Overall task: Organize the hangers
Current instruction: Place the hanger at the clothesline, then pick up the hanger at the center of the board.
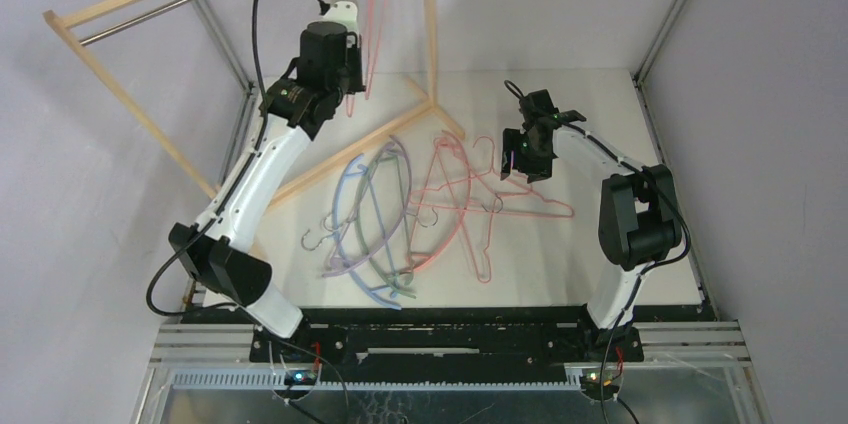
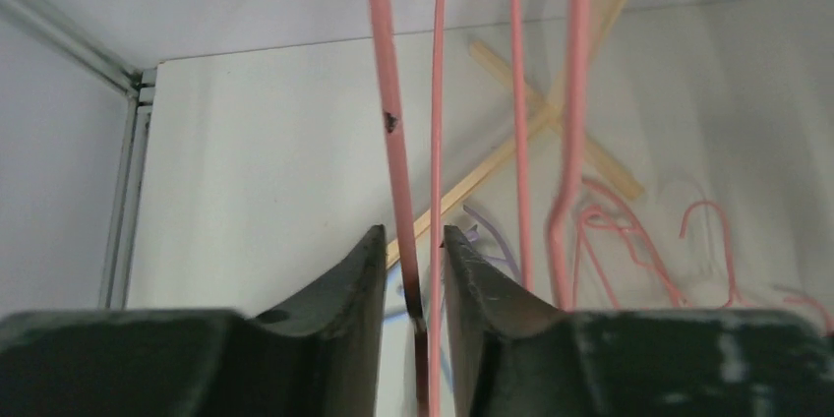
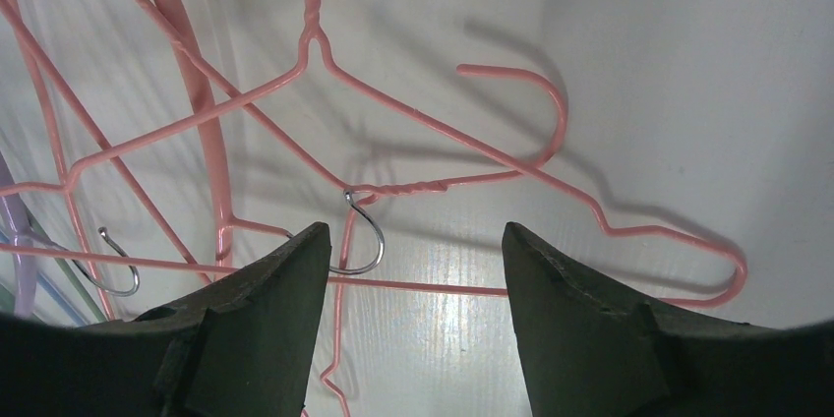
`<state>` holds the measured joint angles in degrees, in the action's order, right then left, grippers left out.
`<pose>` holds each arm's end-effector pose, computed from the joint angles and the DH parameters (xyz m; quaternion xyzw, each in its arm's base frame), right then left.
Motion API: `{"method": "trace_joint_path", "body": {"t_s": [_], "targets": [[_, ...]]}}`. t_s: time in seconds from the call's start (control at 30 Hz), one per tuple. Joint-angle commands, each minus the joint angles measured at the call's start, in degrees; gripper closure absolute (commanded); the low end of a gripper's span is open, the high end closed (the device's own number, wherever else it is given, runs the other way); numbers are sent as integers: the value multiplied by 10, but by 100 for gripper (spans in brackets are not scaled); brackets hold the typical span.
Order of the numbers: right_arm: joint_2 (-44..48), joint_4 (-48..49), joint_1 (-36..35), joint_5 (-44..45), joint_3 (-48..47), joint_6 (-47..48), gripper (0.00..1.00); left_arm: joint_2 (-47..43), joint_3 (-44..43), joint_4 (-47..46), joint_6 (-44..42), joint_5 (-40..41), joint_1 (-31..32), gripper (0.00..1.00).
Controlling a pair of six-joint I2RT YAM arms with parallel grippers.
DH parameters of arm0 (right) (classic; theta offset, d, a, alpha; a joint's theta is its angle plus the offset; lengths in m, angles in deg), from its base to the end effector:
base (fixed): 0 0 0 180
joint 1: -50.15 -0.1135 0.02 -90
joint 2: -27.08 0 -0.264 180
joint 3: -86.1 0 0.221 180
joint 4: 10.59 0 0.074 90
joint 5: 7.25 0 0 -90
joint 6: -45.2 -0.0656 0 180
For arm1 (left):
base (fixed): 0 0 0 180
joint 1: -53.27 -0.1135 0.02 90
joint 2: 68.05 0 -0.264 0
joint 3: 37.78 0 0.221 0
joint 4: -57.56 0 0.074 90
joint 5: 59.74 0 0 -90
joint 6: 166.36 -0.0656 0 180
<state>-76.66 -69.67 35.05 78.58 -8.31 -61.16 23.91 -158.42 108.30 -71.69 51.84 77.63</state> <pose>0.3387 0.0963 0.2045 0.0040 0.9817 0.0851 0.1705 0.3270 -0.1216 0.4327 0.0362 0.8206 0.0127 0.5703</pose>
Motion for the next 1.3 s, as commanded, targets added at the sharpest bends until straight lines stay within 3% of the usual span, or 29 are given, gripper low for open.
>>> {"method": "trace_joint_path", "body": {"t_s": [0.0, 0.2, 0.37, 0.57, 0.9, 1.1, 1.27], "targets": [[2, 1, -2, 0, -13, -1, 27, -32, 28, -19, 3, -64, -1, 63], [5, -6, -2, 18, -14, -4, 25, -59, 62, -39, 0, -92, -1, 21], [8, 1, -2, 32, 4, -8, 22, -95, 80, -39, 1, -104, -1, 1], [-14, 18, -2, 45, 11, -9, 21, -170, 128, -36, -2, -99, -2, 0], [-92, 1, -11, 99, -67, 4, 23, -266, 228, -31, 24, -109, -1, 1], [-111, -9, -12, 161, -99, 21, 23, -299, 269, -28, 33, -119, -2, 0], [-124, -13, -13, 149, -95, 20, 25, -322, 302, -28, 45, -126, -1, 0]]}}
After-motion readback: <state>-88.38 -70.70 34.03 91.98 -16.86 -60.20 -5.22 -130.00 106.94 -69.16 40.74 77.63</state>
